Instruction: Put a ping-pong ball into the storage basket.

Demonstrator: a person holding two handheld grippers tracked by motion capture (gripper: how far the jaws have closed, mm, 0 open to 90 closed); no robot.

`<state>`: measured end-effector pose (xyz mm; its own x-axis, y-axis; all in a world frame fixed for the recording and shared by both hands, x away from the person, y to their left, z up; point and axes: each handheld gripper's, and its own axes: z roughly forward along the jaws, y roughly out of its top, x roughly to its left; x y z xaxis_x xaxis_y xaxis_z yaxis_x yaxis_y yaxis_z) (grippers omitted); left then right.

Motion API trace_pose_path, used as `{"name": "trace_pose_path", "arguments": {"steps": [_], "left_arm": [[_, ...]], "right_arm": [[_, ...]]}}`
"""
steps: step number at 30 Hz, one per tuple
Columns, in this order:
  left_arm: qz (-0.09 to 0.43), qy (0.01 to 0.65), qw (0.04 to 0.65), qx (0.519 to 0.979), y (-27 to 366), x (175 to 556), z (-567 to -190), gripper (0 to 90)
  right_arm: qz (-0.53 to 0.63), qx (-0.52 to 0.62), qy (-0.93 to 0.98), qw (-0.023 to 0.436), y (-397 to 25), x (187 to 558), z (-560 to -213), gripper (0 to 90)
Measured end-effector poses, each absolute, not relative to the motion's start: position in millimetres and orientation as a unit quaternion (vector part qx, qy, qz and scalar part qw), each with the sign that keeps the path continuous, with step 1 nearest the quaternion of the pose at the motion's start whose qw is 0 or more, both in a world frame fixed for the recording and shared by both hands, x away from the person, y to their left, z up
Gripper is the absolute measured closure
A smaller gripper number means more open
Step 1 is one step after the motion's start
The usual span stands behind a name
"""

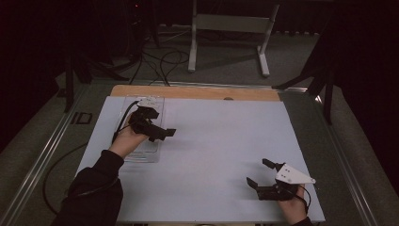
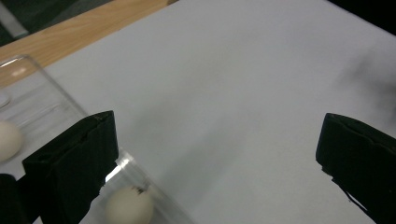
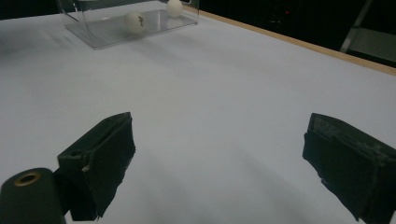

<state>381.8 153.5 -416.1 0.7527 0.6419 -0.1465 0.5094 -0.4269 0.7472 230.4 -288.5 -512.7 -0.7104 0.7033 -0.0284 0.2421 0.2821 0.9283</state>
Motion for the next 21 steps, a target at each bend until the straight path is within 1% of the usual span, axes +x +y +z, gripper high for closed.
{"name": "trace_pose_path", "arguments": {"steps": [5, 7, 9, 12, 21], "left_arm": [[0.08, 0.337, 0.424, 0.837, 148.7, 379.8, -416.9, 0.4], [0.075, 0.322, 0.43, 0.84, 139.2, 377.0, -420.2, 0.4], [0.09, 0.317, 0.432, 0.839, 135.0, 374.6, -422.0, 0.4], [0.088, 0.311, 0.443, 0.836, 130.2, 372.5, -423.8, 0.4], [0.081, 0.282, 0.442, 0.848, 111.1, 362.0, -429.0, 0.4]], "right_arm": [[0.514, 0.306, 0.769, 0.225, -288.5, 230.2, -512.3, 8.8], [0.513, 0.307, 0.769, 0.226, -288.6, 230.2, -512.3, 8.8], [0.514, 0.307, 0.768, 0.226, -288.8, 230.5, -512.4, 8.8], [0.515, 0.307, 0.768, 0.225, -288.9, 230.6, -512.5, 8.8], [0.516, 0.308, 0.768, 0.223, -289.1, 230.6, -512.6, 8.8]]}}
